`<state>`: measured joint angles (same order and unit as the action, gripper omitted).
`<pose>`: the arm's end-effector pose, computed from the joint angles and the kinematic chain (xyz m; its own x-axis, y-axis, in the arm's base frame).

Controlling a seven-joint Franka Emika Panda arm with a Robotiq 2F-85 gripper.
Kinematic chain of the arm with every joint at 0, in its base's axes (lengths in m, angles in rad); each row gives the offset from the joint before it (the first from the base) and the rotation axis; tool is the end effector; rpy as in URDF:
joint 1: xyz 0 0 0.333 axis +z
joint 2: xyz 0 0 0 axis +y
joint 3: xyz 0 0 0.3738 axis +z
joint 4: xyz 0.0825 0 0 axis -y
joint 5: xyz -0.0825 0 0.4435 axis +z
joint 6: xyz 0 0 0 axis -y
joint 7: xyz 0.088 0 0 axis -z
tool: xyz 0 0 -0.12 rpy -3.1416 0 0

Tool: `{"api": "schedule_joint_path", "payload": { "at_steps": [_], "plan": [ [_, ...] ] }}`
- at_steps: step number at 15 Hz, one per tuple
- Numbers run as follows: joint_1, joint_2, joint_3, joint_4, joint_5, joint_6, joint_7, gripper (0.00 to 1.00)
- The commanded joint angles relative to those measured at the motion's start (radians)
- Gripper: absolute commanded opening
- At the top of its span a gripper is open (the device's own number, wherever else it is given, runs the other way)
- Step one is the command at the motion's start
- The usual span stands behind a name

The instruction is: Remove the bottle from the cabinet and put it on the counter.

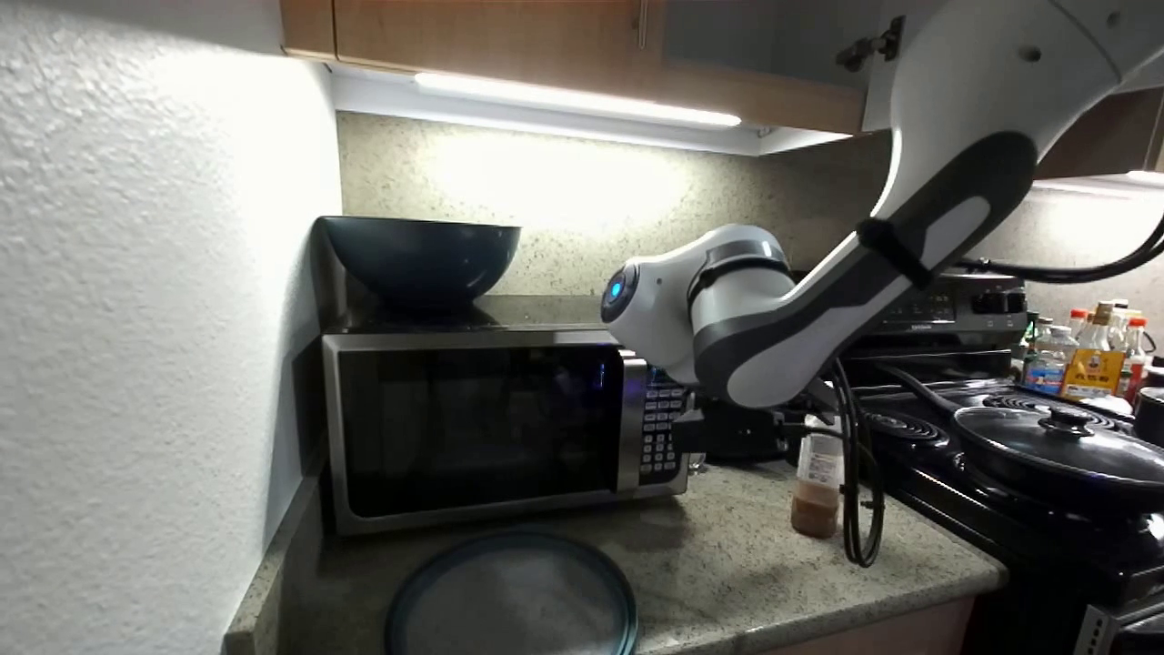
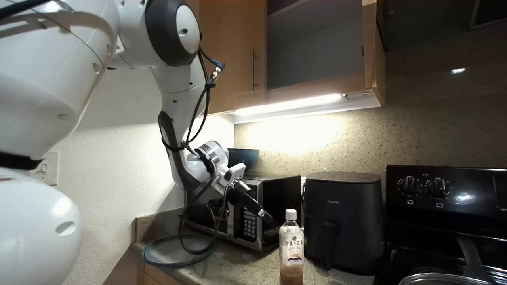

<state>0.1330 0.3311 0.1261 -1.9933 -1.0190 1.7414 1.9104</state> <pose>0.6225 0.0709 0.3015 0.4221 -0.4842 0.7664 -0.9064 -0.2096 0.3668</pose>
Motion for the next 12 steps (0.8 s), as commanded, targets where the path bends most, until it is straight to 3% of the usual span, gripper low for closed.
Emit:
{"api": "schedule_joint_path", "payload": {
  "at_steps": [1, 6, 12],
  "plan": [
    [-0.004, -0.184, 0.023, -0.114, 0.11, 0.024, -0.213, 1.0],
    [0.026, -0.363, 0.032, -0.191, 0.186, -0.051, -0.327, 1.0],
    [0.049, -0.545, 0.065, -0.288, 0.212, -0.159, -0.258, 1.0]
  ]
}}
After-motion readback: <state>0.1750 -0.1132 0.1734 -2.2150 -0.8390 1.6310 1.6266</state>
